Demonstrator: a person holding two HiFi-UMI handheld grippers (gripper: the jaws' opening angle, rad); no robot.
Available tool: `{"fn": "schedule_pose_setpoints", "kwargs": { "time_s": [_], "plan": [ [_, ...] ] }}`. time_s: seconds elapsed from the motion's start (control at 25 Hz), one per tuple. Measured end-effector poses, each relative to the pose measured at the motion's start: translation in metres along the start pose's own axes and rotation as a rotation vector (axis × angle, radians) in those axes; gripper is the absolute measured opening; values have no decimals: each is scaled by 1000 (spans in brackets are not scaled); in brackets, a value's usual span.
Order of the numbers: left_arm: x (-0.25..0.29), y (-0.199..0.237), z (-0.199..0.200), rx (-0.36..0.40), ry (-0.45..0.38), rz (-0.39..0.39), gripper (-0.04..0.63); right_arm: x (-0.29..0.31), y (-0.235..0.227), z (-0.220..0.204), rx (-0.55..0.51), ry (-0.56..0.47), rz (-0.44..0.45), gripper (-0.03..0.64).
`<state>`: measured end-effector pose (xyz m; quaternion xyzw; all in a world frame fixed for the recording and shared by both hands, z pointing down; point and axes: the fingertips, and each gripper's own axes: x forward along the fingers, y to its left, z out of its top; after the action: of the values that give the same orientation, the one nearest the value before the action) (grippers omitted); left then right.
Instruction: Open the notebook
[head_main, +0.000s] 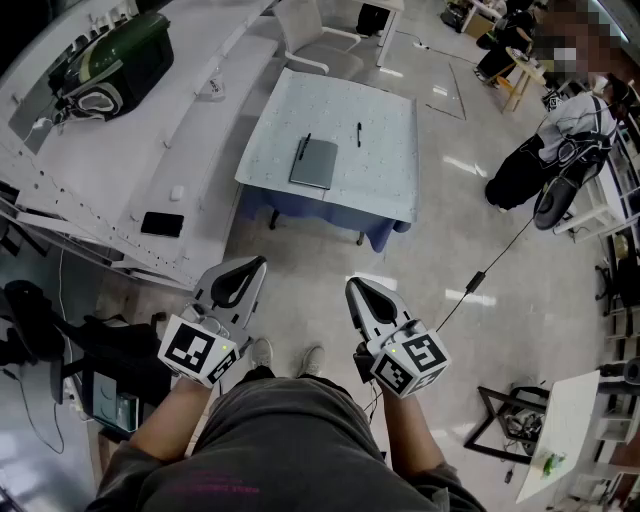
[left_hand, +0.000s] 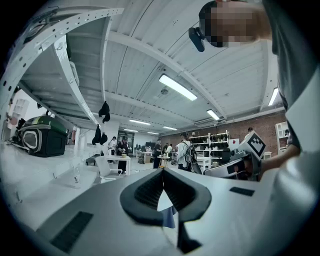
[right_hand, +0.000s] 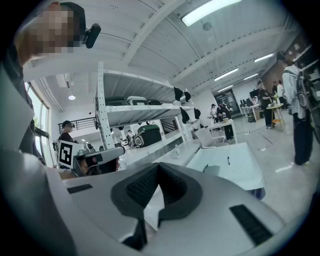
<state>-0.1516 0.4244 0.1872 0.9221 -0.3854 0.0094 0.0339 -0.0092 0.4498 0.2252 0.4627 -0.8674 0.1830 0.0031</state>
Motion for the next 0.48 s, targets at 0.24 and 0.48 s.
{"fn": "schedule_pose_setpoints", "kwargs": {
  "time_s": [0.24, 0.48],
  "plan": [
    [3, 4, -6, -6, 11, 2, 2, 5, -2, -3, 2, 2, 5, 5],
    [5, 6, -8, -11, 16, 2, 2, 8, -4, -6, 5, 9, 9, 5]
  ]
}}
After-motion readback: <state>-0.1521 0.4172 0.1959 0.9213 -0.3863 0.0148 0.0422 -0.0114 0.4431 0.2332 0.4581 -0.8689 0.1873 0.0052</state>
